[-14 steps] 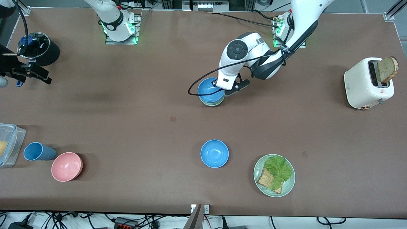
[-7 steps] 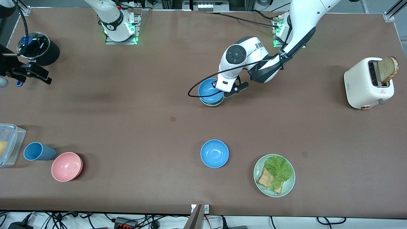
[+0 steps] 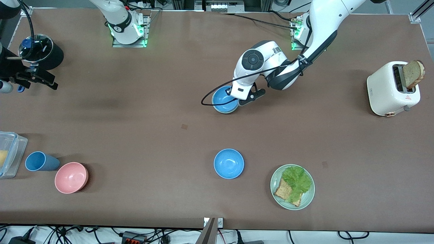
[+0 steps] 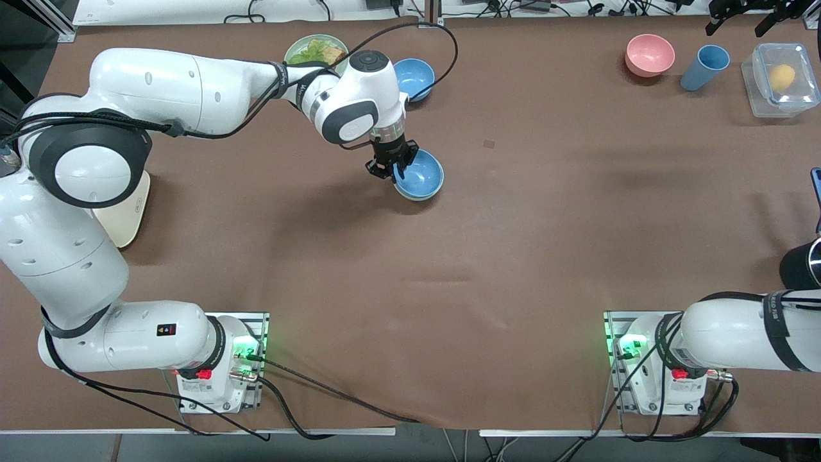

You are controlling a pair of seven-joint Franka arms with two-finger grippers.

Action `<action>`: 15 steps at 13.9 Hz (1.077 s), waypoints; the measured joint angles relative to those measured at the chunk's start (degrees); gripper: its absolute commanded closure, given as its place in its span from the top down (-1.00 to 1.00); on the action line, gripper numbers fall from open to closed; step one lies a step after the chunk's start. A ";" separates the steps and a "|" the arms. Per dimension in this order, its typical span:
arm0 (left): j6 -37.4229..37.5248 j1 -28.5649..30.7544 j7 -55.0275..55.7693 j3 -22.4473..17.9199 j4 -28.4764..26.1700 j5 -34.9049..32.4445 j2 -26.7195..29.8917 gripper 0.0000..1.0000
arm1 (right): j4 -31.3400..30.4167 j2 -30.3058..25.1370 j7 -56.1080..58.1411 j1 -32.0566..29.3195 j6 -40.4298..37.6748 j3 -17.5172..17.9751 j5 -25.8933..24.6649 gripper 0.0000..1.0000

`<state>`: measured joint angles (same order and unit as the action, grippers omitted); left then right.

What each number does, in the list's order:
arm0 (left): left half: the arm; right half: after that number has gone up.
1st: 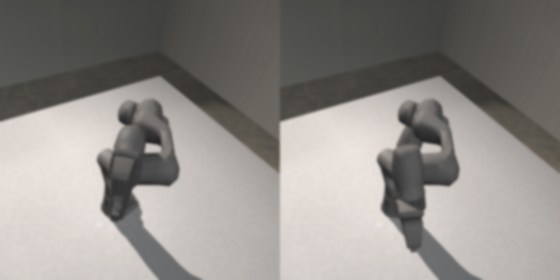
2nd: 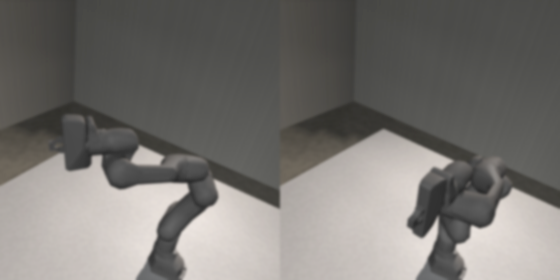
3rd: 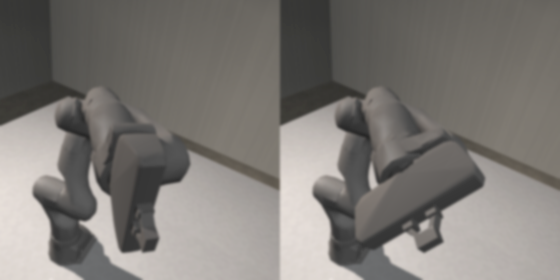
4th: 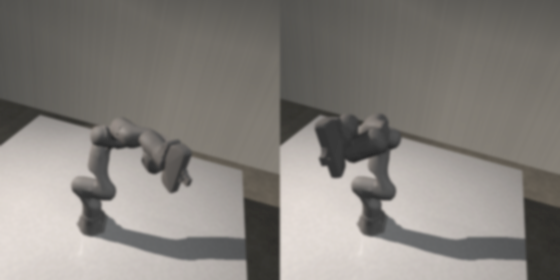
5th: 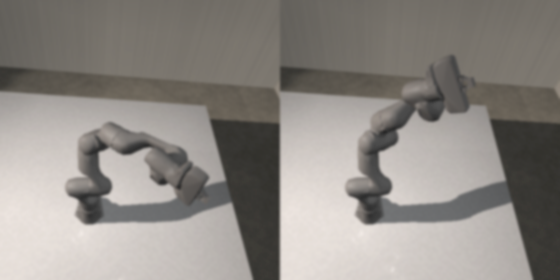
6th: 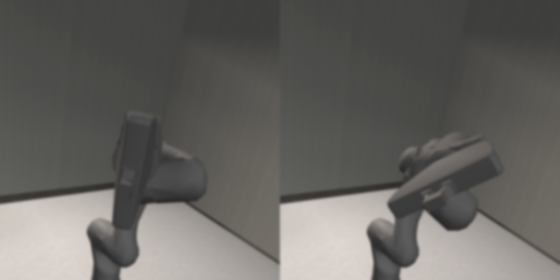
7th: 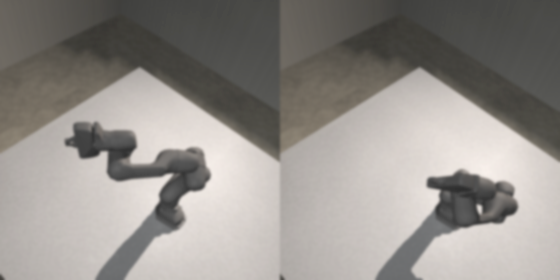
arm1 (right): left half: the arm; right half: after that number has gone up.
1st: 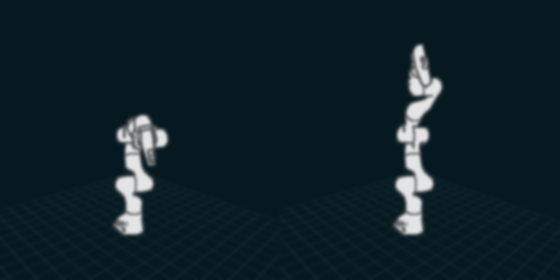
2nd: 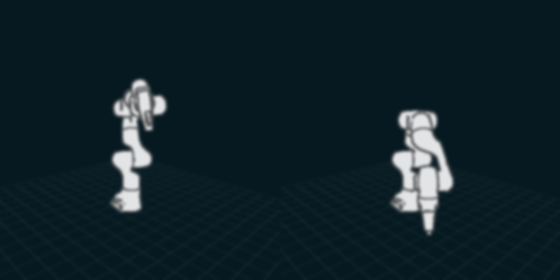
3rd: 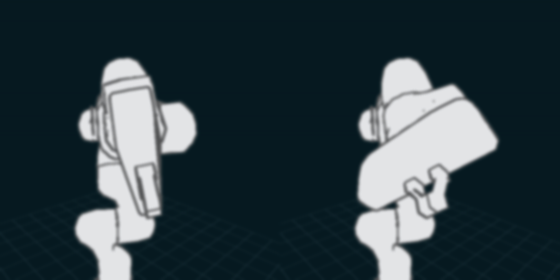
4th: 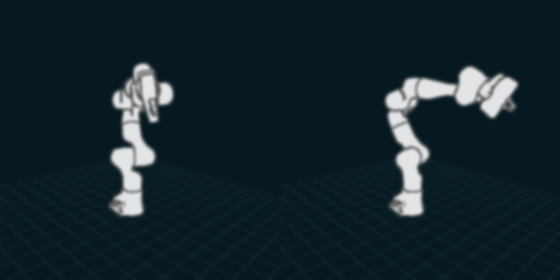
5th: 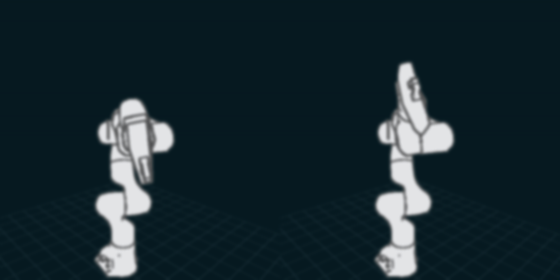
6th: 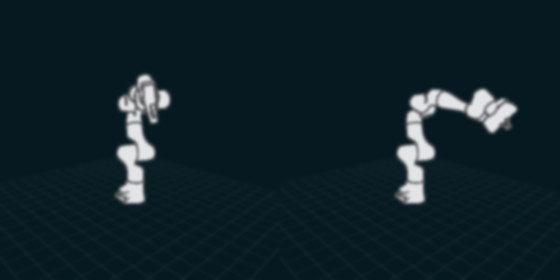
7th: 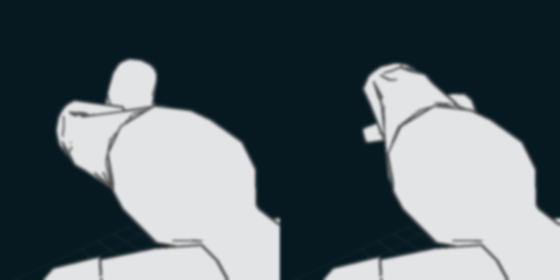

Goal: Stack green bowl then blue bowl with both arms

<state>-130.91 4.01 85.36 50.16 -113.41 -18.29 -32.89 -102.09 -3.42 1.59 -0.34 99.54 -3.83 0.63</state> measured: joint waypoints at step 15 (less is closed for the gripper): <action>36.93 20.34 -22.62 16.35 23.55 0.01 0.74 1.00 | 0.00 -0.05 0.00 0.00 -0.06 -0.01 -0.01 1.00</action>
<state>-93.98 24.35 62.74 66.51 -89.86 -18.28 -32.16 -102.09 -3.47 1.60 -0.34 99.48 -3.83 0.63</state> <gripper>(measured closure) 0.313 0.000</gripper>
